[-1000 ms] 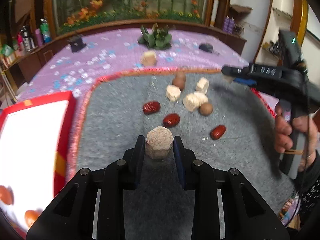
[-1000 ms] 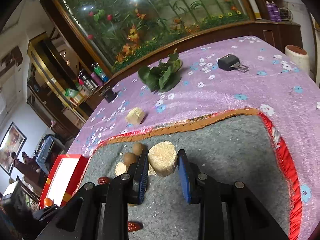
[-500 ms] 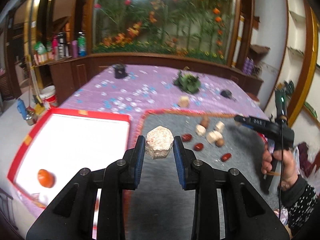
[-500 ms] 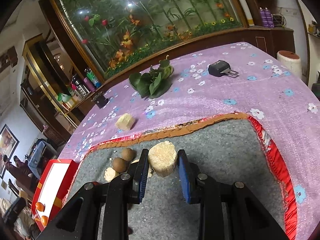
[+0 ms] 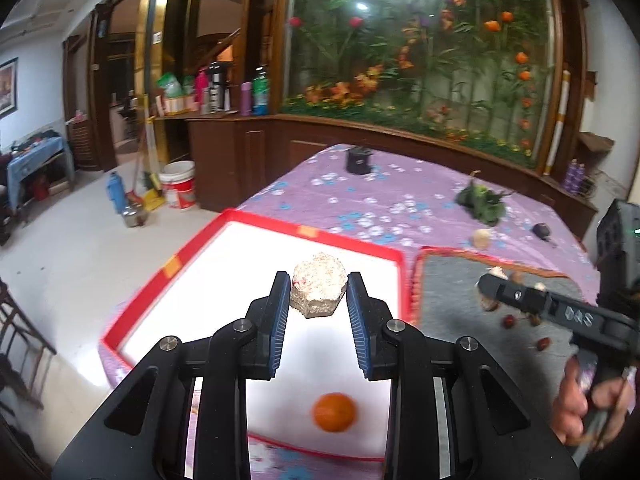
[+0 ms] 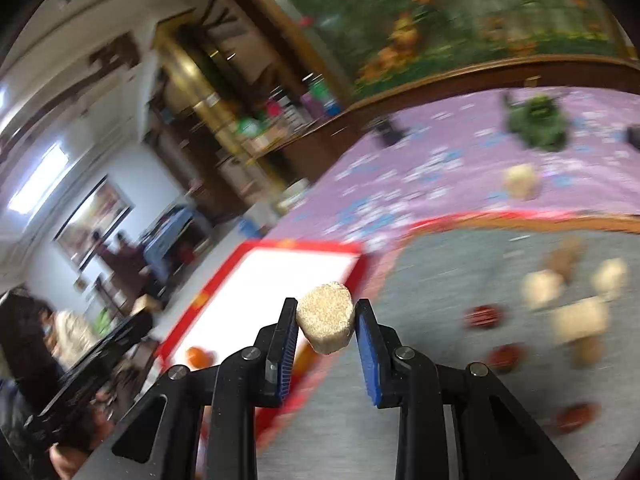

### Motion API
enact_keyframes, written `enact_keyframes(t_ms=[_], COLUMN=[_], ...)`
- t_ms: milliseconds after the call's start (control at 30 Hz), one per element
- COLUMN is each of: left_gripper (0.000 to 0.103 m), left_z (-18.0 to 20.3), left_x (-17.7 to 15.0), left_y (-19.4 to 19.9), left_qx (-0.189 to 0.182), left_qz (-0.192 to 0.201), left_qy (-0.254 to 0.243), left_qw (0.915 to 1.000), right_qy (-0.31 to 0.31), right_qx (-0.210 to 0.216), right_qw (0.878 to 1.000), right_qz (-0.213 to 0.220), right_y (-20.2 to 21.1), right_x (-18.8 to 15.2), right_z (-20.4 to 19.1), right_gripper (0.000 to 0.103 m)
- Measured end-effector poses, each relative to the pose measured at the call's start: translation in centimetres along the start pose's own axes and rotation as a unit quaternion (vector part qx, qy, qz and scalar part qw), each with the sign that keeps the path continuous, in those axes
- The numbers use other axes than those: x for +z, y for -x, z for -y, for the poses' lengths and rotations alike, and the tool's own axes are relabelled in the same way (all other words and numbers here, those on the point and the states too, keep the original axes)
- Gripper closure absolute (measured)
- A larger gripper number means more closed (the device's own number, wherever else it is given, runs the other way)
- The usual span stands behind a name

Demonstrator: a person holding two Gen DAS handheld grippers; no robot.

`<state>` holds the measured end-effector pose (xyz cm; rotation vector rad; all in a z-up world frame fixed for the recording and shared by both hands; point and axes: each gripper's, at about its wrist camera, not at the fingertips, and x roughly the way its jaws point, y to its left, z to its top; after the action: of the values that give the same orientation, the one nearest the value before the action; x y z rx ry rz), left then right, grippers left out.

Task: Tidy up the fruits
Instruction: 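Place the yam chunk in the white tray with the left gripper while right places its chunk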

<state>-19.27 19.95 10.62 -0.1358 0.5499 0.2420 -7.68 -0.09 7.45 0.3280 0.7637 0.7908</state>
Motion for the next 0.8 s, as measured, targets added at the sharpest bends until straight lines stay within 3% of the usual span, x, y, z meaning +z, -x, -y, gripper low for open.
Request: enact_keyframes(t_ms=[233, 800], left_gripper=[0.075, 0.075], left_z=[-2.7, -5.9], left_x=[-1.5, -3.7], left_y=[-1.9, -4.5], left_qx=[0.038, 0.074], left_qz=[-0.021, -0.067], left_qy=[0.009, 0.015], left_qw=[0.999, 0.9949], right_qy=[0.049, 0.099], right_qx=[0.039, 0.011], right_qw=[0.997, 0.989], right_qz=[-0.054, -0.112], right_y=[-5.0, -10.0], right_x=[-2.7, -5.6], right_z=[-6.5, -9.1], right_gripper=[0.076, 0.076])
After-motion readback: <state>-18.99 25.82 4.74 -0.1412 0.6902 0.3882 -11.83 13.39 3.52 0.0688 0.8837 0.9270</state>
